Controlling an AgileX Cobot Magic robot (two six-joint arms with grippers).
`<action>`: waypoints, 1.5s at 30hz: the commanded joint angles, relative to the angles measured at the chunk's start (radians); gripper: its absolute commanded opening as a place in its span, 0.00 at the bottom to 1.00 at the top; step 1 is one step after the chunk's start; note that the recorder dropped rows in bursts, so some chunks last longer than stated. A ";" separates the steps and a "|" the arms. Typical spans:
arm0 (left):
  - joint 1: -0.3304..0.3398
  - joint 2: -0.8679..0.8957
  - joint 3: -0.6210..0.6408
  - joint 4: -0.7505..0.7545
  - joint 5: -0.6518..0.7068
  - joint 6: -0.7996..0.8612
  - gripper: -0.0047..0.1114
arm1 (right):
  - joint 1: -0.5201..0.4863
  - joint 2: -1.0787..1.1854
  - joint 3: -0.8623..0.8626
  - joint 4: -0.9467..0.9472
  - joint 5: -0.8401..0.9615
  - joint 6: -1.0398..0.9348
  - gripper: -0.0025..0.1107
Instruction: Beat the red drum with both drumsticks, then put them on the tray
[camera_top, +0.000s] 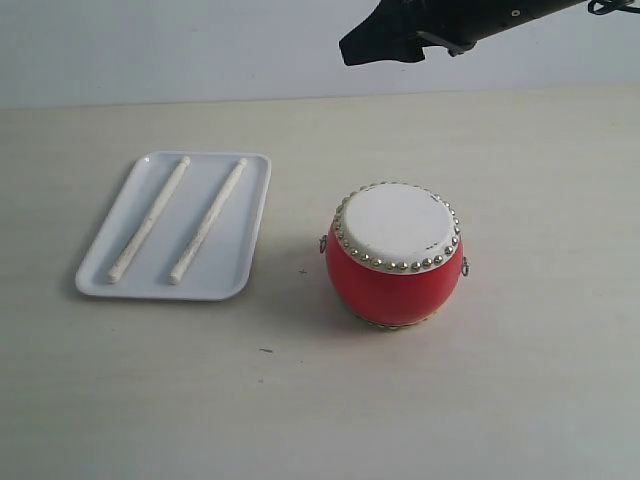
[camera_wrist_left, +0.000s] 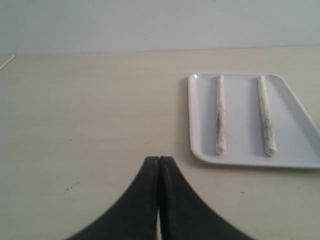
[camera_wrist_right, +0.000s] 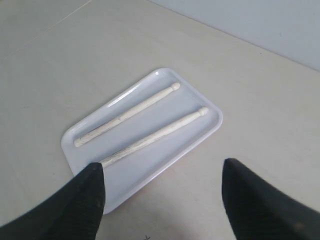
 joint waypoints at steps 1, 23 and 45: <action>0.001 -0.005 0.003 -0.002 -0.008 -0.002 0.04 | -0.002 -0.006 -0.007 0.002 -0.002 -0.002 0.58; 0.001 -0.005 0.003 -0.002 -0.008 -0.002 0.04 | -0.002 -0.008 -0.007 0.002 -0.025 -0.004 0.58; 0.001 -0.005 0.003 -0.002 -0.008 -0.002 0.04 | -0.004 -0.676 0.684 -0.220 -1.039 0.328 0.58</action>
